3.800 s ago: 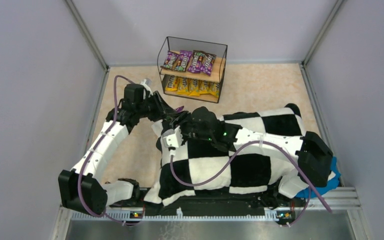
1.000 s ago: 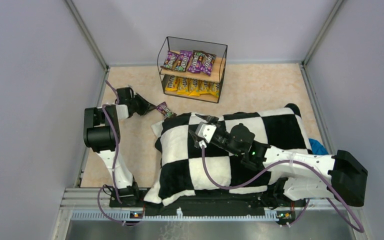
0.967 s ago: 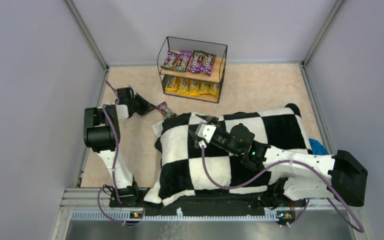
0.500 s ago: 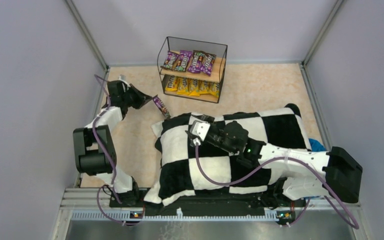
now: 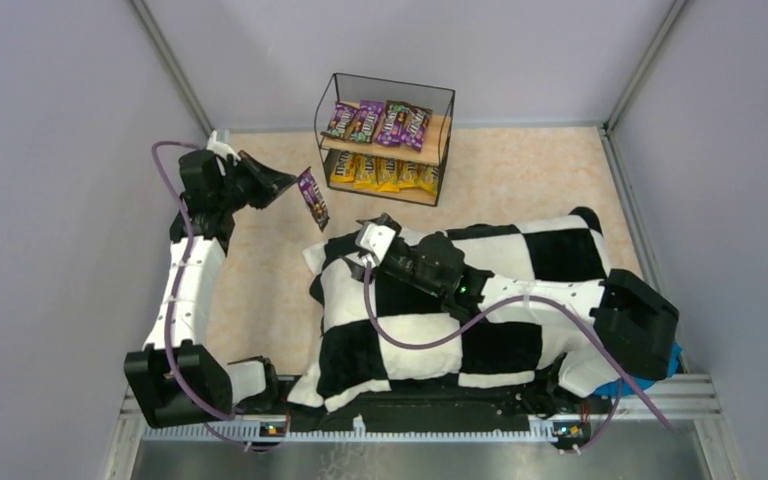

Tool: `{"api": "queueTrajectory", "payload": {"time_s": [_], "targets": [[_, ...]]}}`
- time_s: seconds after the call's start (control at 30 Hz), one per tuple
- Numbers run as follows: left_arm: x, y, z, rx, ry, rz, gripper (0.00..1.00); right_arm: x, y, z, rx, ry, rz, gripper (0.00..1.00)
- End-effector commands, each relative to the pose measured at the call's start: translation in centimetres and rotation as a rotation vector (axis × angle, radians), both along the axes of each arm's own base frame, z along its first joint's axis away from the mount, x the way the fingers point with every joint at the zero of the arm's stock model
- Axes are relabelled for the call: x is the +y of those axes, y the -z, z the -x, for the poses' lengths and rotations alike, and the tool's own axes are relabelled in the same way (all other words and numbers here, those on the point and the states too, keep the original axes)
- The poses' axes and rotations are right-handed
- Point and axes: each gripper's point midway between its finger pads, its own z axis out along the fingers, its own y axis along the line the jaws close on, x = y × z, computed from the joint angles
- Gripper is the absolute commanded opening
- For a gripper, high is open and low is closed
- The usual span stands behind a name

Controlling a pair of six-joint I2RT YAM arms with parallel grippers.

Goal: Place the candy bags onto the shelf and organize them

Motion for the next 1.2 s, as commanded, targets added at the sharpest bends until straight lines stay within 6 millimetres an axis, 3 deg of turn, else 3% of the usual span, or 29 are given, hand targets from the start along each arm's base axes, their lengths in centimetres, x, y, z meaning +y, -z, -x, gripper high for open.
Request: {"api": "queueTrajectory", "payload": {"time_s": [0.0,0.17,0.37,0.5,0.6,0.8,1.03,1.17], "targets": [[-1.4,-6.4,2.4,-0.077,0.042,0.063,0.0,2.1,-3.7,0.8,-0.147,-0.11,-0.109,0.82],[-2.4,-10.3,4.3,-0.089,0.063,0.16,0.0,1.7,-4.3,1.9,-0.439,-0.145,-0.177,0.93],[-3.1,-13.5,5.7,-0.131,0.101,0.195,0.0,2.9,-4.5,1.0,-0.592,-0.095,-0.238,0.93],[-3.4,-15.5,6.4,-0.157,0.113,0.213,0.0,2.8,-5.0,-0.6,-0.63,0.02,-0.28,0.93],[-3.6,-16.4,6.6,-0.16,0.121,0.225,0.0,2.5,-5.8,-1.1,-0.651,0.066,-0.324,0.93],[-4.1,-17.8,7.4,-0.181,0.153,0.254,0.0,3.8,-7.4,-2.2,-0.663,0.105,-0.341,0.94],[-4.4,-19.2,8.2,-0.209,0.174,0.271,0.0,4.9,-7.9,-4.3,-0.679,0.195,-0.328,0.95],[-4.6,-19.9,8.7,-0.23,0.188,0.276,0.0,5.1,-8.7,-4.3,-0.681,0.198,-0.353,0.95]]}}
